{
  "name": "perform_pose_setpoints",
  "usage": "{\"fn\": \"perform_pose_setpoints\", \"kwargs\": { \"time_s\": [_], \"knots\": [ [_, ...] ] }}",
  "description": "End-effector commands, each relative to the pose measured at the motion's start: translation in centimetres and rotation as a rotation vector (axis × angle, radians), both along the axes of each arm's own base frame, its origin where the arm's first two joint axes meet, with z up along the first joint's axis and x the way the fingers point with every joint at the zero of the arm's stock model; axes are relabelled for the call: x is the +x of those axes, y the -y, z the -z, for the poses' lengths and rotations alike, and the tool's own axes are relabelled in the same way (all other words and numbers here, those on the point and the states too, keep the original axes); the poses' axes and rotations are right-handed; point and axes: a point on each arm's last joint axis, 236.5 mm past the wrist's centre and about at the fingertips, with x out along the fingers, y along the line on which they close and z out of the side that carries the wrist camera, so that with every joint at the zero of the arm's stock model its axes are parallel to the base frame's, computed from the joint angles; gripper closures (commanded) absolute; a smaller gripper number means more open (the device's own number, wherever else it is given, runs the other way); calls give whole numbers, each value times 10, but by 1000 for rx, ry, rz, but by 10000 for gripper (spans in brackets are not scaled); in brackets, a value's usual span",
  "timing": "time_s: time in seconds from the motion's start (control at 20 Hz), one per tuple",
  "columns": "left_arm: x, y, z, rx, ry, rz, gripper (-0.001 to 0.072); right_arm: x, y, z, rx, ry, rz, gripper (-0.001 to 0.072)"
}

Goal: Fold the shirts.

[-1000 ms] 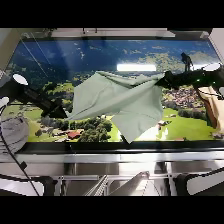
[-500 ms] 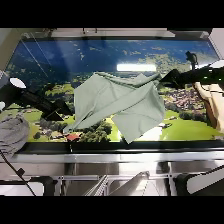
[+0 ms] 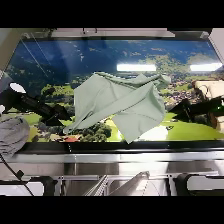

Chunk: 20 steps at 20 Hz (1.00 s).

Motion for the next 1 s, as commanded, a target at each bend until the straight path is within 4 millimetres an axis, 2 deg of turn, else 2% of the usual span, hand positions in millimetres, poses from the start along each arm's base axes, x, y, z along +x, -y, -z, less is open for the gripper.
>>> {"fn": "perform_pose_setpoints", "kwargs": {
  "time_s": [0.0, 0.1, 0.25, 0.35, 0.4, 0.45, 0.55, 0.6, 0.75, 0.8, 0.85, 0.95],
  "knots": [
    [11, 1, 14, 25, 88, 19, -4, -25, -10, 36, -72, -24, 33, 252],
    [16, 2, 20, 32, 99, 9, -4, -23, -28, 47, -73, -6, -5, 252],
    [-1, 13, 24, -9, 16, 50, -1, -9, -63, 50, -30, 38, -37, 253],
    [-12, 25, 27, -23, -23, 101, 15, 4, -79, 50, -3, 72, -19, 255],
    [-15, 31, 29, -24, -24, 128, 15, 10, -84, 49, 10, 87, -7, 280],
    [-17, 36, 28, -28, -15, 154, 15, 14, -84, 47, 18, 105, 2, 386],
    [-12, 41, 25, -26, 9, 182, 17, 25, -82, 41, 20, 129, 12, 446],
    [-9, 41, 22, -27, 19, 186, 28, 29, -81, 38, 19, 143, 10, 556],
    [-2, 41, 13, -32, 35, 195, 497, 38, -79, 30, 19, 166, 8, 633],
    [-1, 41, 11, -34, 37, 198, 637, 39, -79, 29, 20, 168, 7, 633],
    [-1, 41, 11, -37, 38, 202, 683, 37, -80, 28, 25, 169, -1, 681],
    [-1, 41, 11, -35, 39, 202, 683, 37, -82, 21, 26, 194, -23, 696]
  ]
}}
